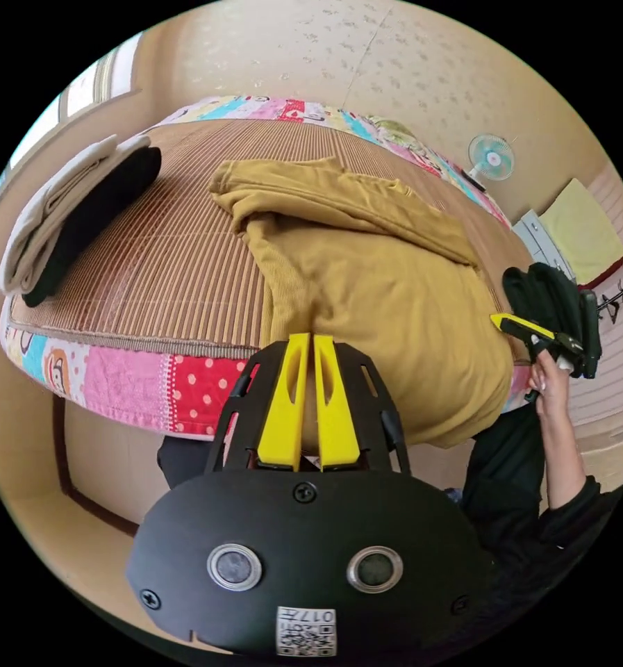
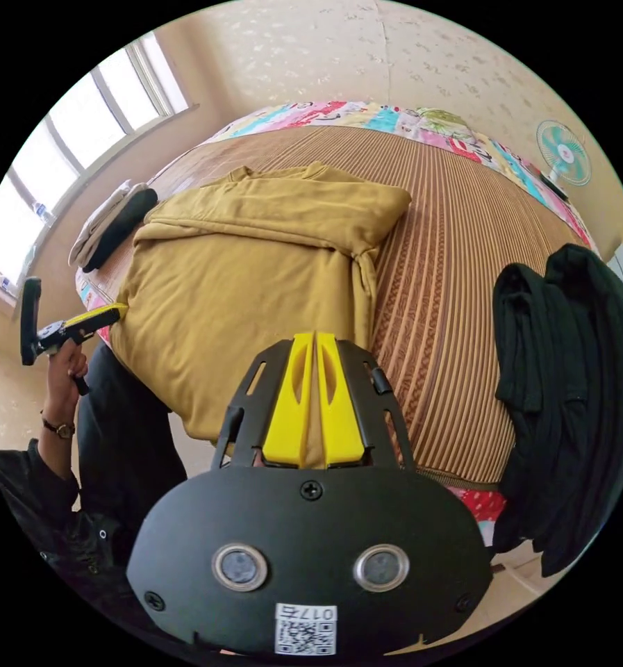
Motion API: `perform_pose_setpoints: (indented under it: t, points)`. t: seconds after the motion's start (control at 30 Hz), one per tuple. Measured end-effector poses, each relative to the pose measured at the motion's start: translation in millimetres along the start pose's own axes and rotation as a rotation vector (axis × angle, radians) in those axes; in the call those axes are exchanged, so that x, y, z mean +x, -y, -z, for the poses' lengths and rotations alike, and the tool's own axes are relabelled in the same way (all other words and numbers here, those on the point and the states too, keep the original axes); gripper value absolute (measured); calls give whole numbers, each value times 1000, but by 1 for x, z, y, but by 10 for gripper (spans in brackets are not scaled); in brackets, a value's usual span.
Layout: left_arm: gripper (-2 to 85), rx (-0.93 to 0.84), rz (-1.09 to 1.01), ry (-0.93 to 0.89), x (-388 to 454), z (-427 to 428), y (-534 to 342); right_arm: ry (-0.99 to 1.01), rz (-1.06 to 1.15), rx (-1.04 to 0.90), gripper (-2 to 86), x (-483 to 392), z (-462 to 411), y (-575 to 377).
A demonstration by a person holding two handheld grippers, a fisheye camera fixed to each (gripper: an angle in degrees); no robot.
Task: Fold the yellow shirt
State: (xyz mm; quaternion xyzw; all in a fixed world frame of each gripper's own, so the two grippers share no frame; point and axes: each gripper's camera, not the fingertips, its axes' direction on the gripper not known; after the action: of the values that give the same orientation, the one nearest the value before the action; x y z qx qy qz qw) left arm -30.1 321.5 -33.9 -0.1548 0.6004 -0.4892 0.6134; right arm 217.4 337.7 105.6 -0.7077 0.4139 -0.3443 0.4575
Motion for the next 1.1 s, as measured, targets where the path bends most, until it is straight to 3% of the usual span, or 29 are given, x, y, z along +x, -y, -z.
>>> perform_pose_setpoints:
  t: [0.13,0.33,0.4,0.6,0.73,0.93,1.1]
  points:
    - [-8,-33,-100,165,37,-22,37,-78,17,34,7,-12,-8,1]
    - [-10,70,-145,331,66,-62,82,-331,106,21,4,-32,-28,40]
    - [-10,56,-136,367,71,-71,97,-313,87,32,4,-23,-29,50]
    - [-10,62,-94,276,53,-88,153,-108,-55,72,4,30,-26,71]
    - [-10,65,-52,173,30,-101,195,-191,-45,85,5,30,-33,80]
    - [-10,87,-101,289,41,-109,216,-349,-22,100,4,19,-42,85]
    - [-10,98,-100,289,30,-102,217,-288,-68,120,4,38,-37,79]
